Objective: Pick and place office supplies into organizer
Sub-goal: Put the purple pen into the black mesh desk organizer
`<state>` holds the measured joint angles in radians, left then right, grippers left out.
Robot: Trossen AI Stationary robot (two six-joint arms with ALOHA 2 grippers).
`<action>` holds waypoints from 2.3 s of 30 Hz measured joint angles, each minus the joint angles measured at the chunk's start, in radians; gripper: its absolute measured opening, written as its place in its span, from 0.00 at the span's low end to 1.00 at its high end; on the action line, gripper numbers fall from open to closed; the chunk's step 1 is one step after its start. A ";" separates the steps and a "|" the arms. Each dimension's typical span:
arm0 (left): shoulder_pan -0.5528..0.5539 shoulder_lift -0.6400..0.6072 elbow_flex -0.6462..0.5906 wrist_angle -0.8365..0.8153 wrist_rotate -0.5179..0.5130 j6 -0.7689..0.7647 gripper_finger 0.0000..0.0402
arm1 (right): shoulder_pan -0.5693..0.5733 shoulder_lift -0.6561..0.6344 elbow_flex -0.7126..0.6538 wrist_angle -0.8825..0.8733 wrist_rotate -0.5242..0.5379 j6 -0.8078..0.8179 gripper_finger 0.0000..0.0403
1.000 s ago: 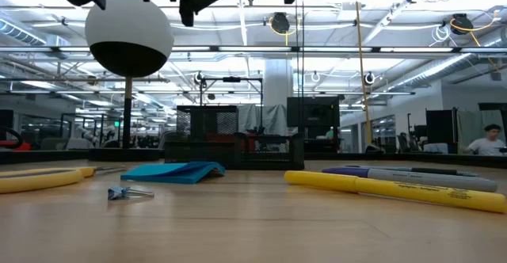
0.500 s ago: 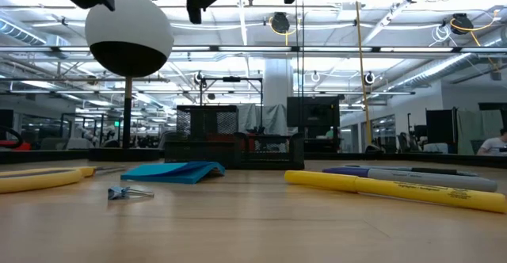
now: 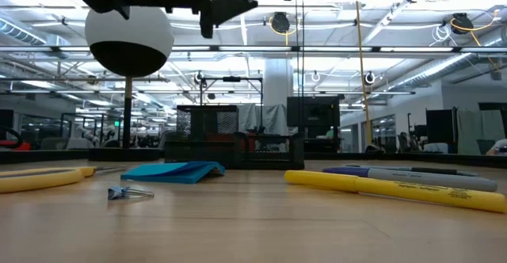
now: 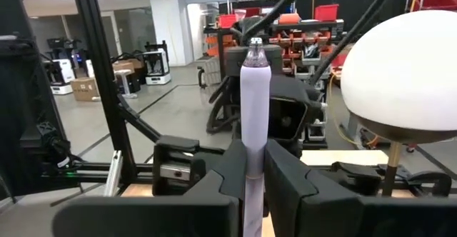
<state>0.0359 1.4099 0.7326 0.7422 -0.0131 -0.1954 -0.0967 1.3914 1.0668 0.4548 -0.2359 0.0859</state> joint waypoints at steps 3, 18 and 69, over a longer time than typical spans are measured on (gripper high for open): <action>0.002 0.042 0.026 0.041 0.006 -0.002 0.59 | 0.000 0.000 0.000 0.001 -0.002 0.004 0.06; 0.003 0.126 0.115 0.007 0.065 0.016 0.52 | 0.016 0.001 0.000 -0.021 -0.002 0.006 0.06; 0.003 -0.044 0.113 -0.233 0.193 -0.081 0.07 | 0.063 -0.160 0.000 -0.365 0.315 -0.435 0.26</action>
<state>0.0387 1.3662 0.8459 0.5096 0.1797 -0.2764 -0.0341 1.2318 1.0668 0.0899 0.0788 -0.3490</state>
